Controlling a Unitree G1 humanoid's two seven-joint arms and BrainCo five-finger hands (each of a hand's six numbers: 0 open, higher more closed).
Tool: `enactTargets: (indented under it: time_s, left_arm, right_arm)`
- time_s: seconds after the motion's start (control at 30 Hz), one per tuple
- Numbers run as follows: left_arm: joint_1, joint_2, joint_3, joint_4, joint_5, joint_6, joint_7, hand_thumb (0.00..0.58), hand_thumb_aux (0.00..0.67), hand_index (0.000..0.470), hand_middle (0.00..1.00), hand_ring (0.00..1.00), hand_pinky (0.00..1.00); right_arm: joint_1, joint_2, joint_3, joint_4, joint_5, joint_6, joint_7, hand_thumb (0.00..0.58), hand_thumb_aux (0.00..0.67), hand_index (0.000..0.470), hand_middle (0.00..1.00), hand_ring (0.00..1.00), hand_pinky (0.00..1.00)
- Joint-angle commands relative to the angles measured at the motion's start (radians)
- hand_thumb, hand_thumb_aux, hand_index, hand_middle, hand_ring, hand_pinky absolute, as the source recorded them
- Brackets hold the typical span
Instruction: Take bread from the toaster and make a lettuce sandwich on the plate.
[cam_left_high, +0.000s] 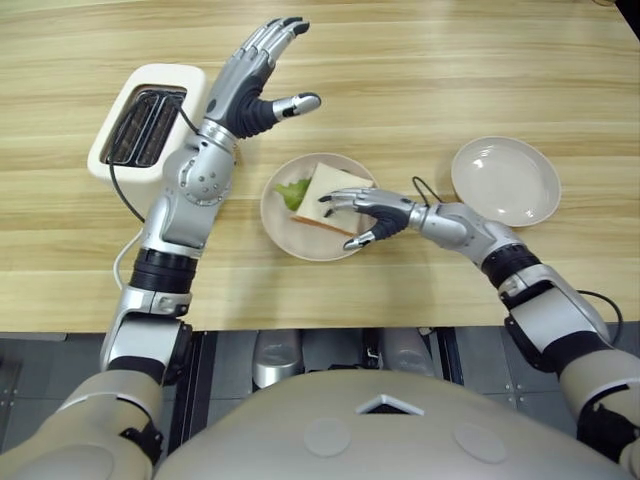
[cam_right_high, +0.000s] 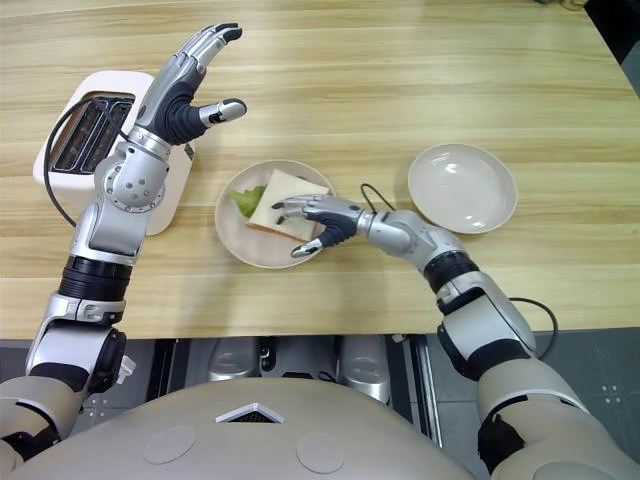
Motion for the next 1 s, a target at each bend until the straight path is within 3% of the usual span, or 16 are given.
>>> enactTargets:
  time_s: [0.03, 0.13, 0.2, 0.3, 0.33, 0.37, 0.4, 0.43, 0.47, 0.6, 0.73, 0.9, 1.0]
  left_arm:
    - [0.036, -0.010, 0.033, -0.011, -0.089, 0.014, -0.037, 0.000, 0.000, 0.000, 0.00, 0.00, 0.00]
    - [0.076, -0.020, 0.072, 0.000, -0.153, 0.027, -0.042, 0.000, 0.000, 0.000, 0.00, 0.00, 0.00]
    - [0.113, -0.036, 0.096, -0.017, -0.218, 0.041, -0.063, 0.000, 0.000, 0.000, 0.00, 0.00, 0.00]
    - [0.157, -0.062, 0.101, -0.029, -0.277, 0.045, -0.083, 0.000, 0.000, 0.000, 0.00, 0.00, 0.00]
    - [0.165, -0.067, 0.096, -0.026, -0.275, 0.041, -0.084, 0.000, 0.000, 0.000, 0.00, 0.00, 0.00]
    - [0.169, -0.070, 0.086, -0.017, -0.256, 0.035, -0.080, 0.000, 0.000, 0.000, 0.00, 0.00, 0.00]
    - [0.170, -0.073, 0.076, -0.007, -0.238, 0.029, -0.075, 0.000, 0.000, 0.000, 0.00, 0.00, 0.00]
    - [0.169, -0.078, 0.067, 0.002, -0.230, 0.026, -0.073, 0.000, 0.000, 0.000, 0.00, 0.00, 0.00]
    - [0.167, -0.084, 0.061, 0.008, -0.231, 0.022, -0.074, 0.000, 0.000, 0.000, 0.00, 0.00, 0.00]
    - [0.165, -0.101, 0.058, 0.019, -0.247, 0.010, -0.070, 0.000, 0.000, 0.000, 0.00, 0.00, 0.00]
    - [0.178, -0.103, 0.080, 0.015, -0.273, 0.003, -0.073, 0.000, 0.000, 0.000, 0.00, 0.00, 0.00]
    - [0.203, -0.100, 0.091, -0.011, -0.341, 0.021, -0.124, 0.000, 0.000, 0.000, 0.00, 0.00, 0.00]
    - [0.248, -0.095, 0.083, -0.064, -0.475, 0.071, -0.244, 0.000, 0.000, 0.000, 0.00, 0.00, 0.00]
  right_arm:
    - [0.116, -0.096, 0.024, 0.041, 0.005, 0.153, 0.228, 0.547, 0.510, 0.350, 0.05, 0.05, 0.05]
    - [0.174, -0.141, 0.006, -0.060, 0.052, 0.187, 0.308, 0.563, 0.554, 0.381, 0.11, 0.11, 0.11]
    - [0.206, -0.150, -0.010, -0.123, 0.090, 0.194, 0.337, 0.559, 0.544, 0.373, 0.12, 0.12, 0.12]
    - [0.195, -0.121, -0.061, -0.151, 0.096, 0.166, 0.243, 0.516, 0.447, 0.307, 0.13, 0.13, 0.13]
    - [0.180, -0.107, -0.084, -0.144, 0.090, 0.146, 0.192, 0.566, 0.568, 0.390, 0.33, 0.33, 0.33]
    - [0.158, -0.085, -0.117, -0.130, 0.098, 0.120, 0.131, 0.579, 0.644, 0.442, 0.48, 0.48, 0.48]
    - [0.137, -0.062, -0.151, -0.112, 0.125, 0.092, 0.091, 0.579, 0.644, 0.442, 0.48, 0.48, 0.48]
    - [0.117, -0.042, -0.183, -0.095, 0.152, 0.060, 0.060, 0.580, 0.670, 0.460, 0.84, 0.84, 0.84]
    - [0.098, -0.024, -0.216, -0.082, 0.180, 0.022, 0.029, 0.580, 0.670, 0.460, 1.00, 1.00, 1.00]
    - [0.081, 0.045, -0.317, -0.117, 0.403, -0.111, 0.042, 0.580, 0.670, 0.460, 1.00, 1.00, 1.00]
    - [0.123, 0.085, -0.368, -0.217, 0.675, -0.103, 0.164, 0.580, 0.670, 0.460, 1.00, 1.00, 1.00]
    - [0.191, 0.091, -0.413, -0.400, 1.021, 0.138, 0.431, 0.580, 0.670, 0.460, 1.00, 1.00, 1.00]
    - [0.269, 0.053, -0.424, -0.562, 1.201, 0.376, 0.609, 0.580, 0.670, 0.460, 1.00, 1.00, 1.00]
